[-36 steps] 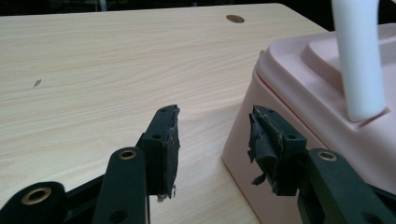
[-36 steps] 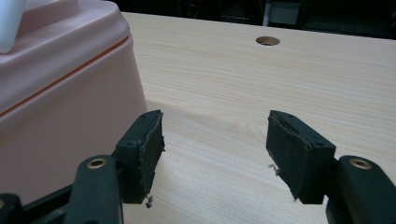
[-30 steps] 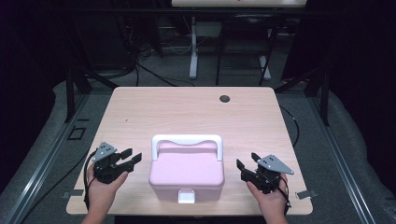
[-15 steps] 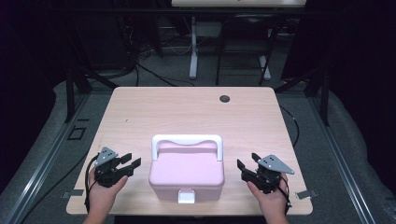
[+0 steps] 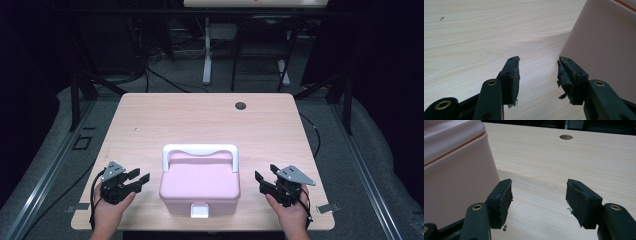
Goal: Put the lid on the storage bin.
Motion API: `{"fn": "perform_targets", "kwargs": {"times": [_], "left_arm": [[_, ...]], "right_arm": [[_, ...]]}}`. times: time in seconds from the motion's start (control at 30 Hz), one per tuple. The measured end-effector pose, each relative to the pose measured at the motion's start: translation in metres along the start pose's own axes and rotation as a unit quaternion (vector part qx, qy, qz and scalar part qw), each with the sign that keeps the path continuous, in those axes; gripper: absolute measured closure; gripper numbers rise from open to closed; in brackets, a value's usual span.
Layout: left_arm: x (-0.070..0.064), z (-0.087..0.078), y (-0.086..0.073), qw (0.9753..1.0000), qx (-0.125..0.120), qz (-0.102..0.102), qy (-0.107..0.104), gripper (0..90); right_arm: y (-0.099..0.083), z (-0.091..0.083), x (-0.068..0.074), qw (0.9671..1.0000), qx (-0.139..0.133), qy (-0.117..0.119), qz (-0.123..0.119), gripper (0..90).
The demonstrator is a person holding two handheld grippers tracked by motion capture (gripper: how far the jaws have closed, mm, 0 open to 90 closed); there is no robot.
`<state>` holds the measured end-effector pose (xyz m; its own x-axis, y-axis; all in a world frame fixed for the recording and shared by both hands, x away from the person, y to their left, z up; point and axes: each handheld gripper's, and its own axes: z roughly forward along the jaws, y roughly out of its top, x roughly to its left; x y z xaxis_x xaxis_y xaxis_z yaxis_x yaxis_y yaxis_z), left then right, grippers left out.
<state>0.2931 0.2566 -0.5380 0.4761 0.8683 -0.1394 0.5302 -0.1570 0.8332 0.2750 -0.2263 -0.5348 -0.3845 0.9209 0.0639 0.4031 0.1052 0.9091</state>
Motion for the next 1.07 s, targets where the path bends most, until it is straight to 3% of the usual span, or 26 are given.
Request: {"fn": "perform_targets", "kwargs": {"times": [0.73,1.07], "left_arm": [[-0.0072,0.0063,-0.0042,0.9997,0.019,0.009,-0.010,51.0],[-0.0069,0.0074,-0.0041,0.9998,0.013,0.011,-0.009,50.8]], "right_arm": [[-0.0030,0.0042,0.0047,0.9998,0.013,0.008,-0.013,37.4],[-0.0038,0.0048,0.0038,0.9998,0.015,0.007,-0.011,37.5]]}}
